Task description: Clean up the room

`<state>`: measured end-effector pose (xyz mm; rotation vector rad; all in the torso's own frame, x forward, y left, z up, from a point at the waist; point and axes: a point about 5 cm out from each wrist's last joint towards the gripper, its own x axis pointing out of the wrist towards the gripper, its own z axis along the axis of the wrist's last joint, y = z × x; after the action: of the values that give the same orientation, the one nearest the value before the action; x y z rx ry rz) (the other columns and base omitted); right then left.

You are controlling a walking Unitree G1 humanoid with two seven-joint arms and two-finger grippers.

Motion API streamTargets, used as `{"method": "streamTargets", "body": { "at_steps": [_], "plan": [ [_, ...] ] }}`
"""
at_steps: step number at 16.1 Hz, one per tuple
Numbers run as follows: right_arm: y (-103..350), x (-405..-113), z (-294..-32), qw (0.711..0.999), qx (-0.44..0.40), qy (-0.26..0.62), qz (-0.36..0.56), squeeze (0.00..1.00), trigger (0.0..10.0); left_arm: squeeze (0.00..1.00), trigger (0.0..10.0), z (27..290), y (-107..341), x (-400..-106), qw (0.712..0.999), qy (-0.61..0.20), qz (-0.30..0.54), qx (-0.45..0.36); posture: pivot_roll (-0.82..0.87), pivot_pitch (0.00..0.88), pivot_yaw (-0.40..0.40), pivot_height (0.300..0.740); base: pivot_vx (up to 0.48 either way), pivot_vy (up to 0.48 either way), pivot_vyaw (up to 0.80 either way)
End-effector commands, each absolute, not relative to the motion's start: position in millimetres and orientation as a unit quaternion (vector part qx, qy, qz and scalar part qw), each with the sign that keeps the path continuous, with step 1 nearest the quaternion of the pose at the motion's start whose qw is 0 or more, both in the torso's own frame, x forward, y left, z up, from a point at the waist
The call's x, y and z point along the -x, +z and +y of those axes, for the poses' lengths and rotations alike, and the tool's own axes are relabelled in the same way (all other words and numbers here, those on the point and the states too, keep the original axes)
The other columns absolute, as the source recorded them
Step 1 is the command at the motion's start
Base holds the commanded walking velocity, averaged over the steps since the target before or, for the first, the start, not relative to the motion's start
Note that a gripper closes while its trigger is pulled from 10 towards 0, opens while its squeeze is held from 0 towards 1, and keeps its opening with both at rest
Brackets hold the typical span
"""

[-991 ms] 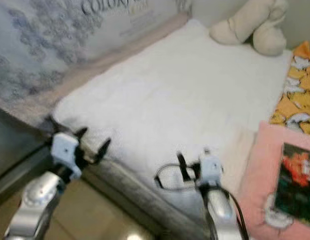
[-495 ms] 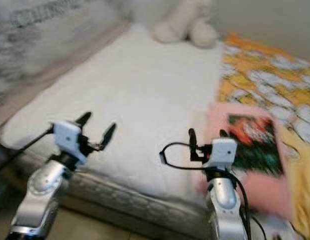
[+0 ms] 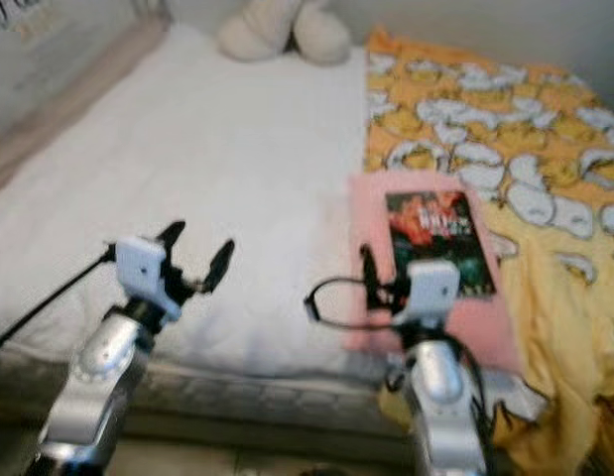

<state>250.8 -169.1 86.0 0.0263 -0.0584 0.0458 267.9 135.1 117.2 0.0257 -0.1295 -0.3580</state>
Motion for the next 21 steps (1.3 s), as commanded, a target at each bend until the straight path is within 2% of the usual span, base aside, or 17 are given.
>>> {"method": "streamTargets", "body": {
  "at_steps": [1, 3, 4, 8, 11, 14, 18, 21],
  "plan": [
    [68.4, -248.4, -187.4, 0.998, -0.033, -0.036, 0.027, 0.00, 10.0, 0.00, 10.0, 137.8, 113.2, -270.3, 0.986, -0.158, -0.049, -0.004, -0.01, 0.000, -0.027, 0.740, 0.000, -0.446, 0.00],
    [66.7, -247.8, -196.3, 0.998, -0.002, -0.053, 0.031, 0.00, 10.0, 0.00, 10.0, 140.9, 111.6, -271.4, 0.990, -0.129, -0.038, 0.035, -0.01, 0.000, -0.024, 0.740, 0.000, -0.431, 0.00],
    [76.3, -247.6, -189.1, 0.999, 0.040, -0.023, 0.000, 0.00, 10.0, 0.00, 10.0, 136.8, 112.7, -264.4, 0.988, -0.143, -0.054, 0.013, -0.01, 0.000, -0.027, 0.740, 0.000, -0.428, 0.00],
    [93.3, -250.9, -171.0, 0.993, 0.101, 0.038, -0.058, 0.00, 10.0, 0.00, 10.0, 129.1, 120.6, -262.2, 0.985, -0.152, -0.081, 0.011, -0.01, 0.000, -0.032, 0.740, 0.000, -0.423, 0.00],
    [105.5, -258.0, -178.1, 0.992, 0.092, 0.011, -0.087, 0.00, 10.0, 0.00, 10.0, 126.2, 125.2, -266.3, 0.984, -0.155, -0.091, 0.003, -0.01, 0.000, -0.033, 0.740, 0.000, -0.416, 0.00],
    [85.3, -262.0, -197.0, 0.998, 0.017, -0.049, -0.019, 0.00, 10.0, 0.00, 10.0, 125.6, 119.8, -278.9, 0.985, -0.161, -0.061, -0.012, -0.01, 0.000, -0.028, 0.740, 0.173, -0.406, 0.00],
    [84.8, -262.8, -191.0, 0.999, 0.037, -0.030, -0.023, 0.00, 10.0, 0.00, 10.0, 125.5, 110.8, -278.2, 0.989, -0.144, -0.033, 0.030, -0.03, 0.000, -0.022, 0.740, 0.297, -0.374, 0.00],
    [81.6, -262.5, -186.5, 0.999, 0.044, -0.010, -0.014, 0.00, 10.0, 0.00, 10.0, 119.3, 108.0, -280.7, 0.990, -0.135, -0.036, 0.024, -0.03, 0.000, -0.042, 0.740, 0.305, -0.366, 0.00]
  ]
}}
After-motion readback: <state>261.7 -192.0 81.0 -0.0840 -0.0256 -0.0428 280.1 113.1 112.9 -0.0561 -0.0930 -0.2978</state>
